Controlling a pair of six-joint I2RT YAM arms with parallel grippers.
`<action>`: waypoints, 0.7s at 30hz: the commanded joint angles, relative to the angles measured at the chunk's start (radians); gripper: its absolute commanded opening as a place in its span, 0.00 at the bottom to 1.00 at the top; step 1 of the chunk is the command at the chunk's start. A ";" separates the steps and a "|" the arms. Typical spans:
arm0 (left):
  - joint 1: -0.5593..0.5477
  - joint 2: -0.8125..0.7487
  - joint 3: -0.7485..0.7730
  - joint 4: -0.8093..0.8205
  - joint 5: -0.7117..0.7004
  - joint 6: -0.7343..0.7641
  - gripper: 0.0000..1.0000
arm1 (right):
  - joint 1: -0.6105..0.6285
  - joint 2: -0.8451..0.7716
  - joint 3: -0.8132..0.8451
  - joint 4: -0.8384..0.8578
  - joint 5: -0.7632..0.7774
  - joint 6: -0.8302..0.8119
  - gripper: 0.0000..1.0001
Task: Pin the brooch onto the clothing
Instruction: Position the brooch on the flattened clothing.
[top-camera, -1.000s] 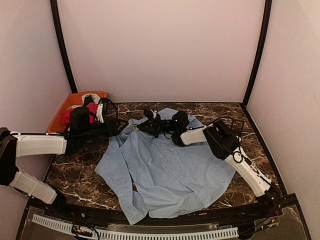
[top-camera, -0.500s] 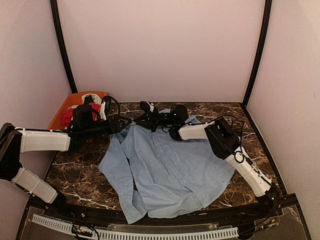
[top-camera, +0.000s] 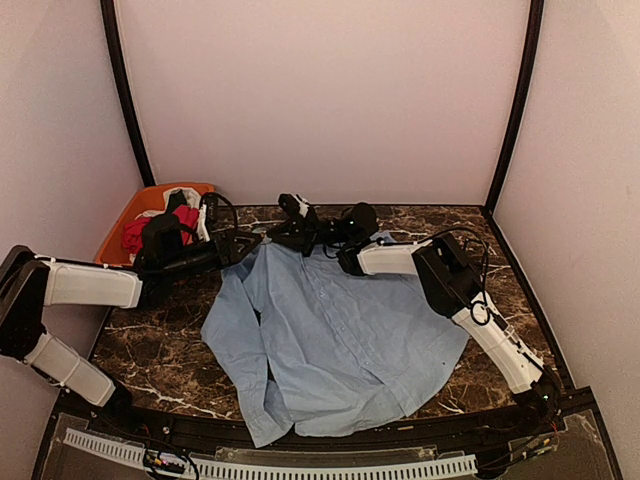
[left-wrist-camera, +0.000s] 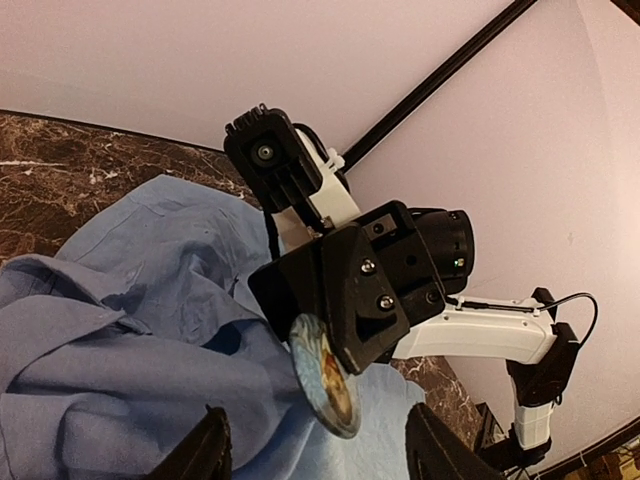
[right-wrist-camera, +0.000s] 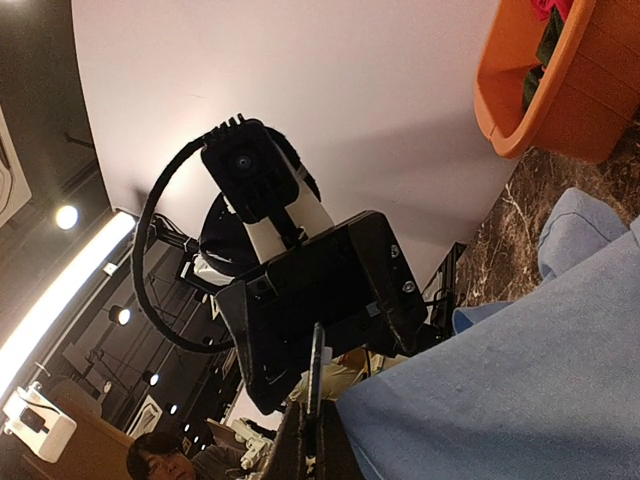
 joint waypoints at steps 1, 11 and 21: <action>0.028 0.067 -0.059 0.329 0.074 -0.181 0.59 | 0.009 -0.055 0.005 0.396 -0.006 0.001 0.00; 0.031 0.166 -0.047 0.480 0.135 -0.264 0.53 | 0.010 -0.070 -0.002 0.396 -0.011 -0.006 0.00; 0.032 0.182 -0.036 0.479 0.162 -0.255 0.43 | 0.010 -0.067 -0.007 0.395 -0.015 0.011 0.00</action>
